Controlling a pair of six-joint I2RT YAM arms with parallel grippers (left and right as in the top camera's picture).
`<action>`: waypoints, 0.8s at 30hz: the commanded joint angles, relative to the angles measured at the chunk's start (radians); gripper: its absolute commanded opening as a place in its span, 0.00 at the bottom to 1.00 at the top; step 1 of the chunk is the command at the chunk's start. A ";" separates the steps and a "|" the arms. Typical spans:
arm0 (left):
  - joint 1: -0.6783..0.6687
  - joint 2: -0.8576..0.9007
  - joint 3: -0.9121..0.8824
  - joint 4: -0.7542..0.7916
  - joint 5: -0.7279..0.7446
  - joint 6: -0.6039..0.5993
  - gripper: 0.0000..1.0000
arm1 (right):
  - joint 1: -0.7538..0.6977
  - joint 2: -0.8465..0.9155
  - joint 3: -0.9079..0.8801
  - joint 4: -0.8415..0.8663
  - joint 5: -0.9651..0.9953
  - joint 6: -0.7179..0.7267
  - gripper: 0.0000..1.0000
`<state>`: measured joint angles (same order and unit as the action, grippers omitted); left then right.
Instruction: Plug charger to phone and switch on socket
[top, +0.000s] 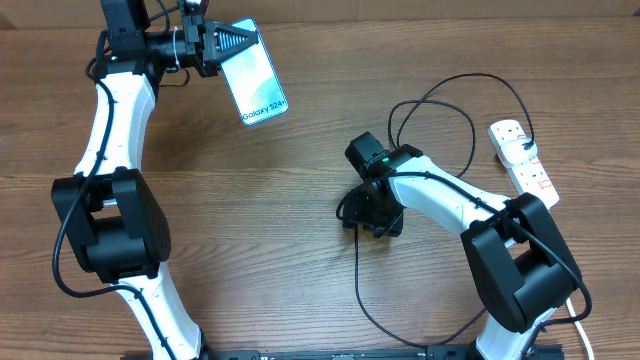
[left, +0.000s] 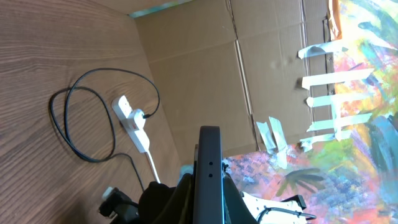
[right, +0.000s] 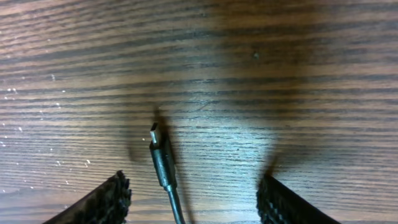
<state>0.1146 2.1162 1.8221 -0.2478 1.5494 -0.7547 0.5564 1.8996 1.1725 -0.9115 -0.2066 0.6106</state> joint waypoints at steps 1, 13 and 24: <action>-0.004 -0.011 0.013 0.001 0.031 0.019 0.04 | -0.003 0.046 -0.009 -0.006 -0.003 0.014 0.64; -0.004 -0.011 0.013 0.001 0.031 0.028 0.04 | -0.006 0.068 -0.003 -0.078 -0.049 0.052 0.64; -0.004 -0.011 0.013 -0.003 0.030 0.069 0.04 | -0.006 0.110 0.001 0.032 -0.050 0.055 0.63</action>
<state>0.1146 2.1162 1.8221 -0.2489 1.5494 -0.7200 0.5495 1.9289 1.1896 -0.9222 -0.2874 0.6773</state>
